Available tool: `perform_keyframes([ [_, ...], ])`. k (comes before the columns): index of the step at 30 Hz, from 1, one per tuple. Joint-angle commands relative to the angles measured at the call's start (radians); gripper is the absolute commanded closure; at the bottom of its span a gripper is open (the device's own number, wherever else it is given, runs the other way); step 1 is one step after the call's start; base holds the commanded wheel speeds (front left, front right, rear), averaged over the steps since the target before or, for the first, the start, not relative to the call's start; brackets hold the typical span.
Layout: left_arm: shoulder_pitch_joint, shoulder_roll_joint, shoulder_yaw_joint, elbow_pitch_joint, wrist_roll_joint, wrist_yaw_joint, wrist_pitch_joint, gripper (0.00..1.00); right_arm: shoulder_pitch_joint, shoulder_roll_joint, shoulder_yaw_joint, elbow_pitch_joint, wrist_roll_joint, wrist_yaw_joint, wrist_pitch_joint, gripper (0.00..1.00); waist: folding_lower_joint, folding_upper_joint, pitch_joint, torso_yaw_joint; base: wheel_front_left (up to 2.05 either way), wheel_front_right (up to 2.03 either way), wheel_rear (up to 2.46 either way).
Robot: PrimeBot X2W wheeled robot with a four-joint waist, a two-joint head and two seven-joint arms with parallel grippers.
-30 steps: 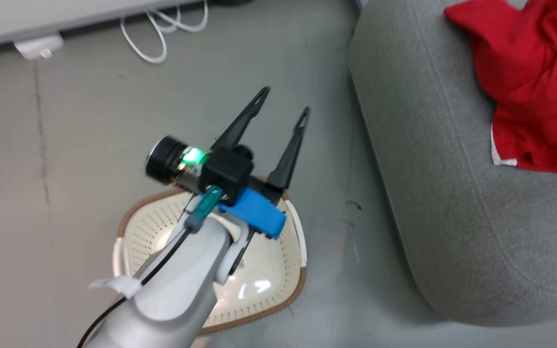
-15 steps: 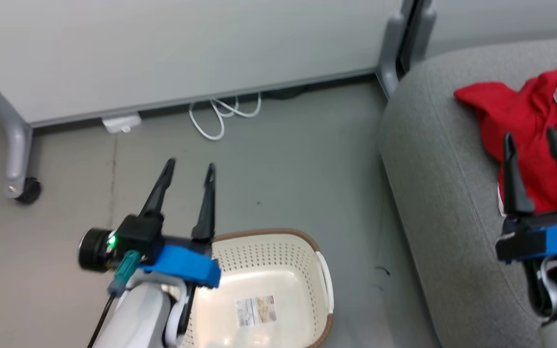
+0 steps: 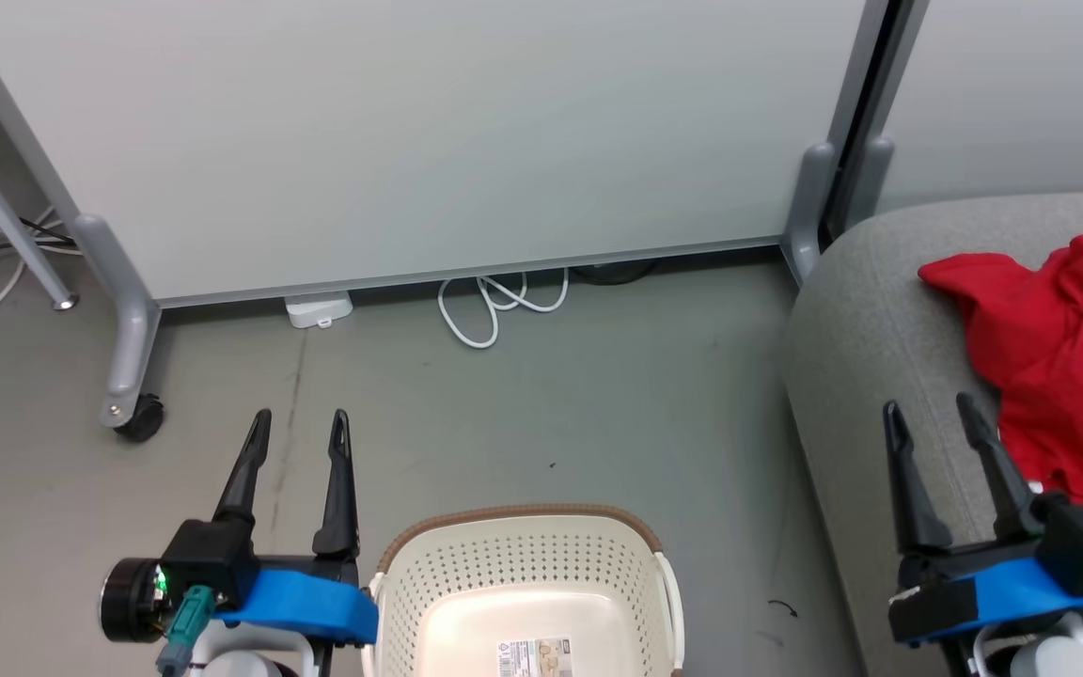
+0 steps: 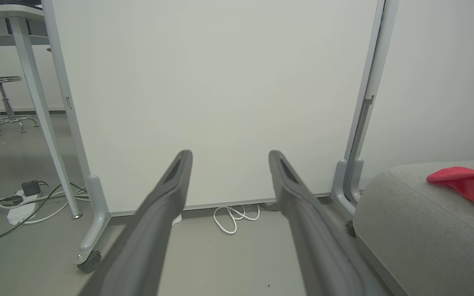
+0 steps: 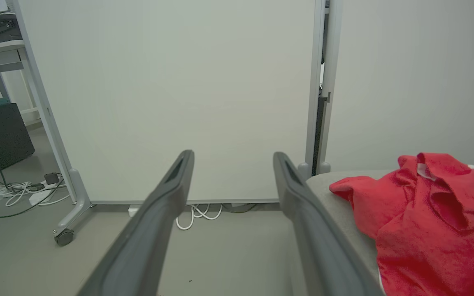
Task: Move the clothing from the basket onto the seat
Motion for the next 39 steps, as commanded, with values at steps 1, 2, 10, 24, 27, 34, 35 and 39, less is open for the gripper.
perform_keyframes([
  [1, 0.007, -0.003, 0.007, -0.005, 0.006, -0.001, -0.003, 0.0, 0.015, 0.006, 0.002, -0.005, -0.001, 0.0, 0.001, 0.0, 0.0003, -0.0001, -0.006, 0.007, 0.0, 0.0, 0.0],
  [2, 0.016, -0.007, 0.012, -0.007, 0.011, -0.006, -0.003, 0.0, 0.023, 0.013, 0.004, -0.007, 0.0, 0.0, 0.001, 0.0, 0.0003, -0.0001, -0.01, 0.01, 0.0, 0.0, 0.0],
  [10, 0.053, -0.032, 0.048, -0.003, 0.036, -0.034, -0.003, 0.0, 0.055, 0.045, 0.004, -0.003, -0.008, 0.0, 0.001, 0.0, 0.0003, -0.0001, -0.019, 0.03, 0.0, 0.0, 0.0],
  [24, 0.048, -0.053, 0.094, 0.004, 0.077, -0.05, -0.003, 0.0, 0.051, 0.06, -0.002, 0.014, -0.014, 0.0, 0.001, 0.0, 0.0003, -0.0001, -0.02, 0.032, 0.0, 0.0, 0.0],
  [27, 0.046, -0.056, 0.099, 0.006, 0.086, -0.051, -0.003, 0.0, 0.055, 0.062, -0.001, 0.014, -0.014, 0.0, 0.001, 0.0, 0.0003, -0.0001, -0.019, 0.032, 0.0, 0.0, 0.0],
  [34, 0.078, -0.061, 0.095, 0.049, 0.057, -0.051, 0.014, 1.0, 0.053, 0.061, -0.003, 0.059, 0.016, 0.0, 0.008, 1.0, 0.0003, -0.0001, -0.018, 0.031, 0.0, 0.0, 0.0],
  [35, 0.076, -0.061, 0.1, 0.05, 0.036, -0.053, 0.02, 1.0, 0.051, 0.061, -0.005, 0.06, 0.036, 0.0, 0.015, 1.0, 0.0003, -0.0001, -0.018, 0.031, 0.0, 0.0, 0.0],
  [39, 0.07, -0.061, 0.113, 0.048, -0.045, -0.058, 0.042, 1.0, 0.046, 0.061, -0.012, 0.061, 0.116, 0.0, 0.037, 1.0, 0.0003, -0.0001, -0.018, 0.029, 0.0, 0.0, 0.0],
])
